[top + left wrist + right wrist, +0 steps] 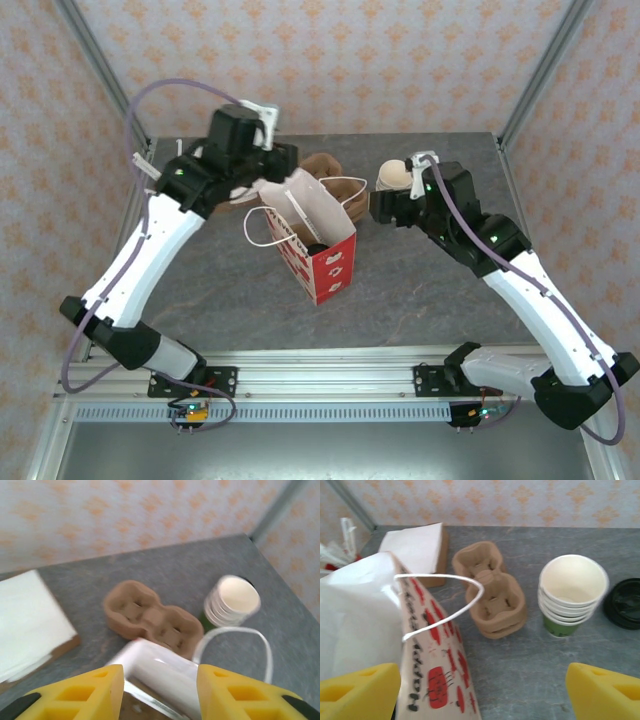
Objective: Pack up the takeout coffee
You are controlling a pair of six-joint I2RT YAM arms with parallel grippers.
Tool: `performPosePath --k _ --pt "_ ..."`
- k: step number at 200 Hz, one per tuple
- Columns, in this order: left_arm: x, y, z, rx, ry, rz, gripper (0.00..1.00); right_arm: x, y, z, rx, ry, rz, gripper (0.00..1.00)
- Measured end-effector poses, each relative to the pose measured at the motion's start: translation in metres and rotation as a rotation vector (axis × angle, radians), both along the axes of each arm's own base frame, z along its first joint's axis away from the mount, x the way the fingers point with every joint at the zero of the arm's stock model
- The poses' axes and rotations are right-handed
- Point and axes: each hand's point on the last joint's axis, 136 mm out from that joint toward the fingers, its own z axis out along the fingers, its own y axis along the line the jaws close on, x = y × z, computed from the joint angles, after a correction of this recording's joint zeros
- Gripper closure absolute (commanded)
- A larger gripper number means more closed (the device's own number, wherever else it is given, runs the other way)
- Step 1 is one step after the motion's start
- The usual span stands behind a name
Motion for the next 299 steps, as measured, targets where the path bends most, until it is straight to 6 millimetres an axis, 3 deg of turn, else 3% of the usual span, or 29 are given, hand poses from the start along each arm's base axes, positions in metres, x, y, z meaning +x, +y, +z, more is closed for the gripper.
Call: performPosePath --k 16,33,47,61,95,130,158,195,249,299 --pt "0.007 0.057 -0.006 -0.032 0.019 0.16 0.56 -0.006 0.016 -0.002 0.01 -0.004 0.067 0.14" --pt "0.01 0.115 -0.031 -0.052 0.076 0.33 0.56 -0.01 0.027 -0.004 0.017 -0.009 0.11 0.14" --pt "0.014 0.146 -0.058 -0.059 0.144 0.426 0.55 -0.01 0.029 -0.007 0.018 -0.01 0.116 0.14" --pt "0.025 0.16 -0.084 -0.051 0.212 0.468 0.55 -0.009 0.029 -0.009 0.018 -0.01 0.116 0.14" --pt "0.067 0.142 -0.138 0.002 0.35 0.417 0.54 -0.007 0.03 -0.011 0.018 -0.015 0.112 0.14" --pt "0.11 0.117 -0.166 0.051 0.403 0.354 0.54 -0.005 0.028 -0.015 0.003 -0.018 0.102 0.14" --pt "0.145 0.114 -0.189 0.08 0.426 0.35 0.52 -0.003 0.026 -0.016 -0.011 -0.02 0.089 0.14" --pt "0.182 0.11 -0.239 0.117 0.495 0.337 0.52 0.003 0.027 -0.026 -0.042 0.008 0.079 0.14" --pt "0.193 0.105 -0.307 0.176 0.614 0.311 0.5 0.01 0.031 -0.027 -0.062 0.029 0.074 0.14" --pt "0.191 0.105 -0.316 0.187 0.633 0.298 0.5 0.016 0.035 -0.032 -0.079 0.05 0.072 0.14"
